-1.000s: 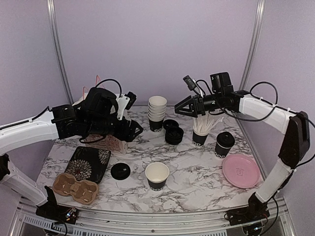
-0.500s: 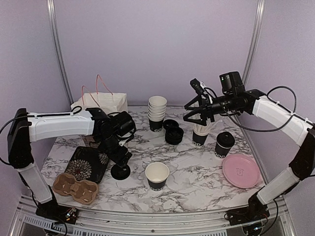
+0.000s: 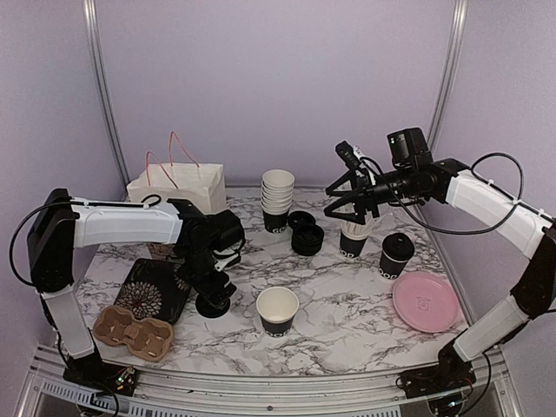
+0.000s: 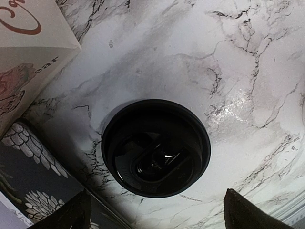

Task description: Pack the takeout coffee

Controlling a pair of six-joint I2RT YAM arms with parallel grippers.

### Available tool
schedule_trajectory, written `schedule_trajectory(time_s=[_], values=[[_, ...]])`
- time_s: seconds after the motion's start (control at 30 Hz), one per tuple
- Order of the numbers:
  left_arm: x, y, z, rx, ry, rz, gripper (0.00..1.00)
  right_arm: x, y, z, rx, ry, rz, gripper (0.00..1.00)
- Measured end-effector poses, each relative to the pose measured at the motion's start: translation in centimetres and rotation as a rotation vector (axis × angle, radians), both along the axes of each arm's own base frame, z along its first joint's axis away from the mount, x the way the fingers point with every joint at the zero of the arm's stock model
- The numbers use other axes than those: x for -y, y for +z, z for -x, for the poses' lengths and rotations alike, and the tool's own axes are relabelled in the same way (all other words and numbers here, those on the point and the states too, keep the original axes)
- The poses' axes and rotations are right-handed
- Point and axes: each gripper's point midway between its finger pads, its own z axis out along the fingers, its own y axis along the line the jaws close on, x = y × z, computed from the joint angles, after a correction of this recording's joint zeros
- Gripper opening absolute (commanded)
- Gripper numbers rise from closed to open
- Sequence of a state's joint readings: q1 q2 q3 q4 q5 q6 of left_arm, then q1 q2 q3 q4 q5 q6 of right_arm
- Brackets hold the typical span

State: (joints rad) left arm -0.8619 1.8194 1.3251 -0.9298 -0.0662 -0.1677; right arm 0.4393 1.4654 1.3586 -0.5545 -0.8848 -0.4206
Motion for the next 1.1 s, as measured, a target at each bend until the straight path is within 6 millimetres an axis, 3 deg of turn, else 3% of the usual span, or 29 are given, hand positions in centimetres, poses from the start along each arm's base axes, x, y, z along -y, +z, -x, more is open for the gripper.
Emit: schedule_trajectory(time_s=[0.3, 0.5, 0.63, 0.93, 1.1], values=[[0.5, -2.3, -0.2, -0.027, -0.024, 0.005, 0.90, 0.0, 0.0, 0.0, -0.002, 0.002, -0.001, 0.83], [0.3, -3.2, -0.5, -0.030, -0.027, 0.016, 0.77, 0.0, 0.0, 0.1, -0.002, 0.003, -0.001, 0.82], [0.6, -3.3, -0.6, -0.032, -0.035, 0.034, 0.68, 0.0, 0.0, 0.1, -0.003, 0.003, -0.001, 0.82], [0.8, -3.2, -0.5, -0.037, -0.035, 0.050, 0.61, -0.1, -0.3, 0.1, -0.012, 0.005, 0.003, 0.81], [1.1, -1.4, 0.1, -0.043, -0.032, 0.101, 0.61, -0.1, -0.3, 0.1, -0.014, 0.005, 0.004, 0.81]])
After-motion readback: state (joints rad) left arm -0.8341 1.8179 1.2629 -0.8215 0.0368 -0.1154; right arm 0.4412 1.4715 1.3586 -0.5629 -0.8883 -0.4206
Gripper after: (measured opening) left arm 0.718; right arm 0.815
